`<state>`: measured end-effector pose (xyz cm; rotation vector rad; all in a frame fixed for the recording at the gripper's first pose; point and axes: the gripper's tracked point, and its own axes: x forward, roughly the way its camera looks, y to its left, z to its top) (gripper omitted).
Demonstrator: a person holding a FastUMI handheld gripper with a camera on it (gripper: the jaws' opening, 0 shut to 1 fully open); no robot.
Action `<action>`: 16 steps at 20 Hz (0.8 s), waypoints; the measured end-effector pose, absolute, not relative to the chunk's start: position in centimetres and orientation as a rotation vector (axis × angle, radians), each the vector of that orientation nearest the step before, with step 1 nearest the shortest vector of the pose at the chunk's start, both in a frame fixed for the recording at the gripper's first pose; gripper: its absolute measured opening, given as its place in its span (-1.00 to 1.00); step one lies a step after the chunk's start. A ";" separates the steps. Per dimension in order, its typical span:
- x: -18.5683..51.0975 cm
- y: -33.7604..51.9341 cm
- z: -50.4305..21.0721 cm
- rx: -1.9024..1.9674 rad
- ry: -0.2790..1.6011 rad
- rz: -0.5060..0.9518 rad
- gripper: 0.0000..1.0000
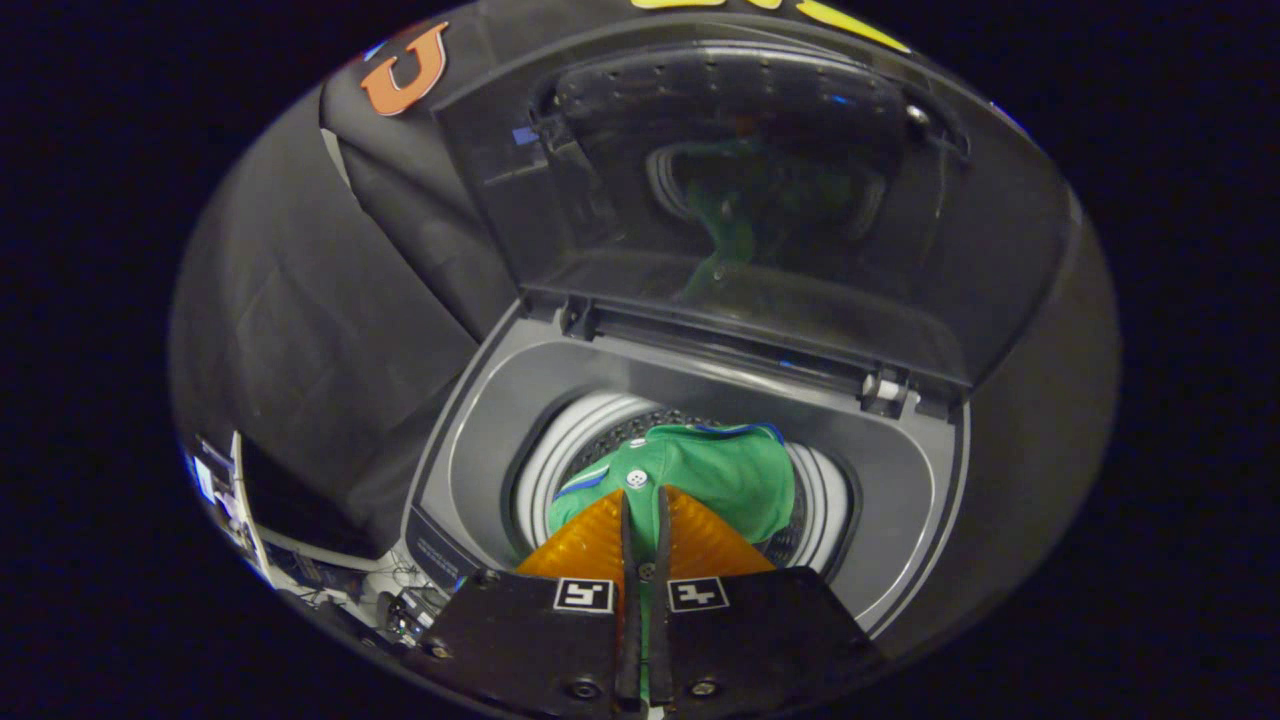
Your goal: Put the clothes into the washing machine and then close the washing machine lid.
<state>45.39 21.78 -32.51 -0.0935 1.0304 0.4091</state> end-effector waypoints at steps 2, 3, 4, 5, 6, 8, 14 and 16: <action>45.3 21.7 -32.9 -0.104 1.034 0.405 -0.87; 45.3 21.7 -33.0 -0.107 1.035 0.406 -0.87; 45.2 21.7 -33.2 -0.109 1.036 0.406 -0.87; 45.3 21.7 -33.1 -0.109 1.036 0.405 -0.87; 45.3 21.7 -33.1 -0.110 1.035 0.404 -0.87; 45.3 21.7 -33.1 -0.113 1.037 0.403 -0.86; 45.4 21.9 -32.9 -0.125 1.029 0.406 -0.86; 45.6 21.9 -32.8 -0.125 1.028 0.405 -0.87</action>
